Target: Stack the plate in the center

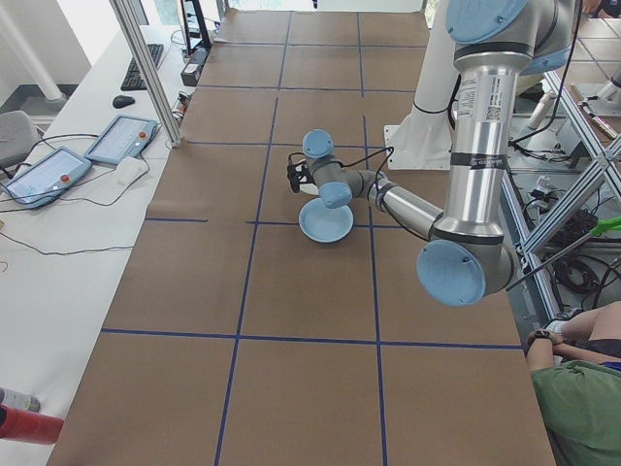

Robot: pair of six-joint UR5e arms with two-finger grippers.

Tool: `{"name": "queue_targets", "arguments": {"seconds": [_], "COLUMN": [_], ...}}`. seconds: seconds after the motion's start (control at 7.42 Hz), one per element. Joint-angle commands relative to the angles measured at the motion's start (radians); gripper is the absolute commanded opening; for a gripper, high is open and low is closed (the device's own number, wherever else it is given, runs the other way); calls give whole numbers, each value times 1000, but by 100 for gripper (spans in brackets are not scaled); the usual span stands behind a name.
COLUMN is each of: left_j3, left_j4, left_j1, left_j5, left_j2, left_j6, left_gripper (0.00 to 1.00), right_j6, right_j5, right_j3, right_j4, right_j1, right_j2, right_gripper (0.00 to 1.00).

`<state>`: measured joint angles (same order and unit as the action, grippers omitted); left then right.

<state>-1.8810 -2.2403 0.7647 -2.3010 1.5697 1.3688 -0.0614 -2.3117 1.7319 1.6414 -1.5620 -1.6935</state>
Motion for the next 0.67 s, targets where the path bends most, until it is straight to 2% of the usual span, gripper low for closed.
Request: {"name": "queue_targets", "arguments": {"seconds": [0.0,0.4,0.54], "left_j3": [20,208,218], "left_j4": [-148,-384,-386], "left_j1": [62,67,67], "left_j5": [-76,-77,-77], "left_j2": [-109,-106,-105], "left_j6": [-124,-126,-126], "left_gripper": [0,0,0], "right_j6": [0,0,0], "right_j5": [0,0,0], "right_j3": [0,0,0], "right_j4": [0,0,0], "right_j1": [0,0,0], "right_j2": [0,0,0], "right_gripper": [100,100,100]}}
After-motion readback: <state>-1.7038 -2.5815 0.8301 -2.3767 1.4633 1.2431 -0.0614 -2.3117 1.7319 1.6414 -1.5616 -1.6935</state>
